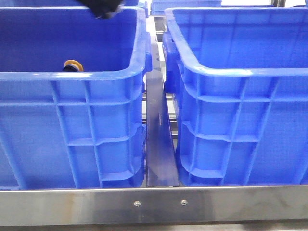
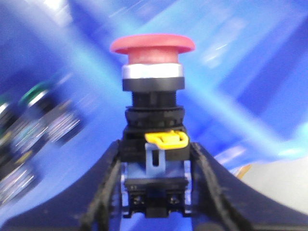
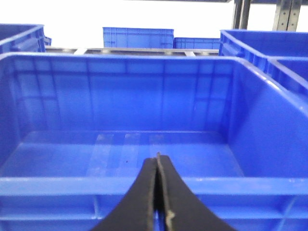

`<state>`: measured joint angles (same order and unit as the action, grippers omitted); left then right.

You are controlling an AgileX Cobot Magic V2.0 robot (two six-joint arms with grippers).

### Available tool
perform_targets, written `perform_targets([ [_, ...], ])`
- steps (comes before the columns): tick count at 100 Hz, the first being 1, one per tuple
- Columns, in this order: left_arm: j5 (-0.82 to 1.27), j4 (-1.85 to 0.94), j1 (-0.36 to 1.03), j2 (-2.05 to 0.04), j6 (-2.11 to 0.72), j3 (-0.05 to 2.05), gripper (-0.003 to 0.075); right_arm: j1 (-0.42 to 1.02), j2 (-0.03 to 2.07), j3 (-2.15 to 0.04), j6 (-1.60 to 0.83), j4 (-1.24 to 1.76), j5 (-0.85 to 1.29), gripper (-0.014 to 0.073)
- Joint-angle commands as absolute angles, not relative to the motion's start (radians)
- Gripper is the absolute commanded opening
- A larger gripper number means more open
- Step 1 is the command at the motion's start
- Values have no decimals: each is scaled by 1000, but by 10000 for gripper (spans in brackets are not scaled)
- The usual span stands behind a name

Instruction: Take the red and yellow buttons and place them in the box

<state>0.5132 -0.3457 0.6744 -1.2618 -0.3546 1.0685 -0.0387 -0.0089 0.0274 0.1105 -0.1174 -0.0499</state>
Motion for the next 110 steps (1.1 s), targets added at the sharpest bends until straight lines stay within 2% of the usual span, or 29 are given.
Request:
perform_targets([
  [1, 406, -368, 717, -1243, -355, 1095, 104, -45, -36, -10, 109, -129, -126, -67],
  [23, 401, -366, 724, -1261, -355, 1095, 104, -45, -36, -66, 109, -129, -60, -67],
  [44, 385, -366, 724, -1263, -355, 1095, 104, -45, 33, -194, 109, -128, 147, -67],
  [85, 385, -366, 724, -1267, -355, 1095, 104, -45, 517, -593, 109, -128, 395, -60],
  [94, 385, -366, 724, -1267, -355, 1095, 104, -45, 624, -666, 109, -109, 429, 37],
  [101, 385, -366, 724, -1267, -355, 1095, 104, -45, 695, -721, 109, -70, 449, 206],
  [106, 385, -366, 724, -1267, -355, 1095, 104, -45, 736, -758, 109, -43, 463, 362],
  [110, 385, -366, 724, -1267, -355, 1095, 104, -45, 765, -778, 108, -23, 470, 446],
])
